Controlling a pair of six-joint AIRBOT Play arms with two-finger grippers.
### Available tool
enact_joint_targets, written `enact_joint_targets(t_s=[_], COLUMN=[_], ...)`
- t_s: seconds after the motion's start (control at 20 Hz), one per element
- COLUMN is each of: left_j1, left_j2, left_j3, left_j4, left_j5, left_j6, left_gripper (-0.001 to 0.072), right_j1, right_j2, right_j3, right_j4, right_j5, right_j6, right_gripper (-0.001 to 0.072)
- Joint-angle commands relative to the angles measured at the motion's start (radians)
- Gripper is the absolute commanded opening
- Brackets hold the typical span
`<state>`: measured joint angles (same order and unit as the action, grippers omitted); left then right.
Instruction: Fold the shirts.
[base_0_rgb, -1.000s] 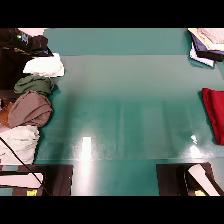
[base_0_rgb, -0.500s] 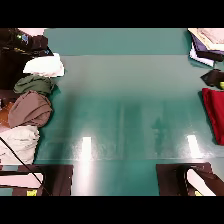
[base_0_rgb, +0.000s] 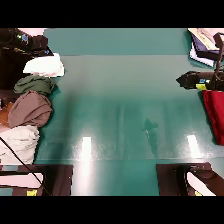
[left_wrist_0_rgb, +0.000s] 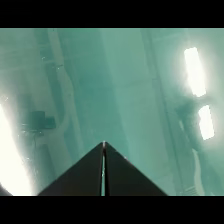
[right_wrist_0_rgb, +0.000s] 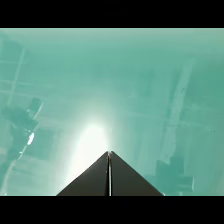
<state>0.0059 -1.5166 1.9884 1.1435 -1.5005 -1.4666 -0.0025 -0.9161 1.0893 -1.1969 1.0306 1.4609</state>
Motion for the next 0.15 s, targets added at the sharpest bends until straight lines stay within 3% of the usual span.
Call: enact_joint_targets(t_s=[0.0, 0.1], left_j1=[0.0, 0.0], left_j2=[0.0, 0.0], left_j3=[0.0, 0.0], left_j4=[0.0, 0.0], left_j5=[0.0, 0.0], left_j6=[0.0, 0.0], left_gripper=[0.0025, 0.0025], right_j1=[0.019, 0.016], right_j2=[0.001, 0.001], right_j3=[0.0, 0.0], right_j4=[0.001, 0.0], right_j5=[0.019, 0.029], right_j6=[0.002, 0.002], right_gripper=[0.0015, 0.0015])
